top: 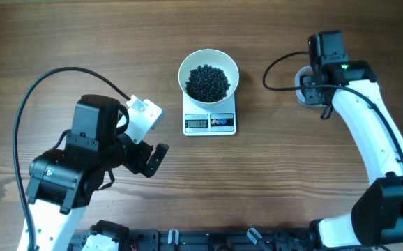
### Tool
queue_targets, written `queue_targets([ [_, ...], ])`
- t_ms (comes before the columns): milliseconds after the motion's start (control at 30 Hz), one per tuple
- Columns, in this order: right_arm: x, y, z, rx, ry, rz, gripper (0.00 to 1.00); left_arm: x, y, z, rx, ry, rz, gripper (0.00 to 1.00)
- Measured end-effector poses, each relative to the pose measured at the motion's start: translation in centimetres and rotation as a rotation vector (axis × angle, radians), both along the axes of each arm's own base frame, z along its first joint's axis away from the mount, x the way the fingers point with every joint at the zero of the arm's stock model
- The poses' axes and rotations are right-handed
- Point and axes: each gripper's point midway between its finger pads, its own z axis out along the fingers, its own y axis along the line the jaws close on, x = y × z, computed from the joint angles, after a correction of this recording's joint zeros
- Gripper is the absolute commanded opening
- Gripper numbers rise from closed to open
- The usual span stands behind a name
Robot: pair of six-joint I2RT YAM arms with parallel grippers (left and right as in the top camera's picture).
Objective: Scoop item into bowl and weigh 150g on scale
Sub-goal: 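Move the empty scoop right back over the bean tub, then dip the pink scoop into the beans in the tub with the right gripper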
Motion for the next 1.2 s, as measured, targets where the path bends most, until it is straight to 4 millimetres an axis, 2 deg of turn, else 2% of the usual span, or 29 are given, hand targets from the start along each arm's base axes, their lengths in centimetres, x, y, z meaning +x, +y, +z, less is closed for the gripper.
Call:
queue_targets([
  [67, 0.6, -0.4, 0.1, -0.006, -0.009, 0.025, 0.04, 0.0, 0.0, 0.0, 0.000, 0.000, 0.000, 1.00],
  [333, 0.5, -1.6, -0.7, 0.038, 0.045, 0.109, 0.04, 0.0, 0.0, 0.0, 0.000, 0.000, 0.000, 1.00],
  [467, 0.4, -1.6, -1.6, 0.027, 0.099, 0.173, 0.04, 0.0, 0.0, 0.0, 0.000, 0.000, 0.000, 1.00],
  [667, 0.5, -1.8, -1.6, -0.004, 0.126, 0.252, 0.04, 0.0, 0.0, 0.0, 0.000, 0.000, 0.000, 1.00],
  [900, 0.8, -4.3, -2.4, -0.014, 0.143, 0.255, 0.04, 0.0, 0.0, 0.0, 0.000, 0.000, 0.000, 1.00],
  [1200, 1.4, -2.7, -2.9, 0.067, 0.126, 0.331, 0.04, 0.0, 0.0, 0.0, 0.000, 0.000, 0.000, 1.00],
])
